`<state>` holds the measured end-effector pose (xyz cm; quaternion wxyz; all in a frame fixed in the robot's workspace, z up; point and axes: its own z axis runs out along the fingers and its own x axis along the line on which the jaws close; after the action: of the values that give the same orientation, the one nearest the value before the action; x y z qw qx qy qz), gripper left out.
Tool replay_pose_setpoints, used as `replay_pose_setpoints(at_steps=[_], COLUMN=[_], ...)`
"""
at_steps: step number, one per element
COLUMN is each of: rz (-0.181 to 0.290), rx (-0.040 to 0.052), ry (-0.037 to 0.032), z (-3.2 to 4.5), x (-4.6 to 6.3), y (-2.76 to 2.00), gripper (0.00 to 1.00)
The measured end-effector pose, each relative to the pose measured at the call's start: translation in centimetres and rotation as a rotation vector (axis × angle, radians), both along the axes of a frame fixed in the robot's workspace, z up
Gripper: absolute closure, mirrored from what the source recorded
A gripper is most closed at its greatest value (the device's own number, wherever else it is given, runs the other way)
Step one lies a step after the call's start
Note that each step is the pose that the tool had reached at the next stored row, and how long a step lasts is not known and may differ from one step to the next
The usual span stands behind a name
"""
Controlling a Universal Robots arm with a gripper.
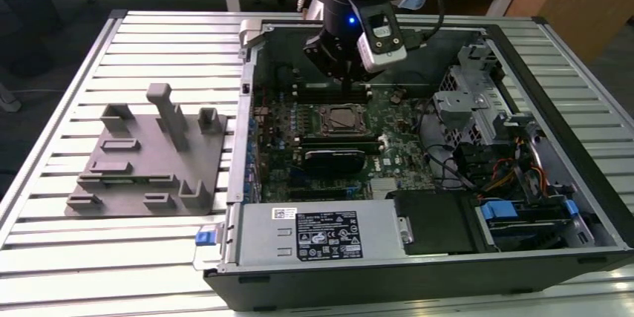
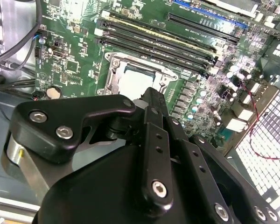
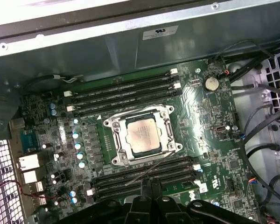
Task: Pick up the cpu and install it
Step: 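Install the second cpu locking lever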
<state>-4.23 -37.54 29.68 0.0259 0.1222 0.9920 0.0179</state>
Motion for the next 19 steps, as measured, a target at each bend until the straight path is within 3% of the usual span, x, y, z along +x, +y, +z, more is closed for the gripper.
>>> replay_pose_setpoints(at_steps=[4, 12, 19], rz=[0.0, 0.0, 0.0], rx=[0.0005, 0.0002, 0.0002], ry=[-0.0002, -0.0001, 0.0], z=[-0.13, -1.27, -1.33], x=[0.0, 0.0, 0.0], y=[-0.02, -0.04, -0.04], gripper=[0.89, 0.89, 0.89])
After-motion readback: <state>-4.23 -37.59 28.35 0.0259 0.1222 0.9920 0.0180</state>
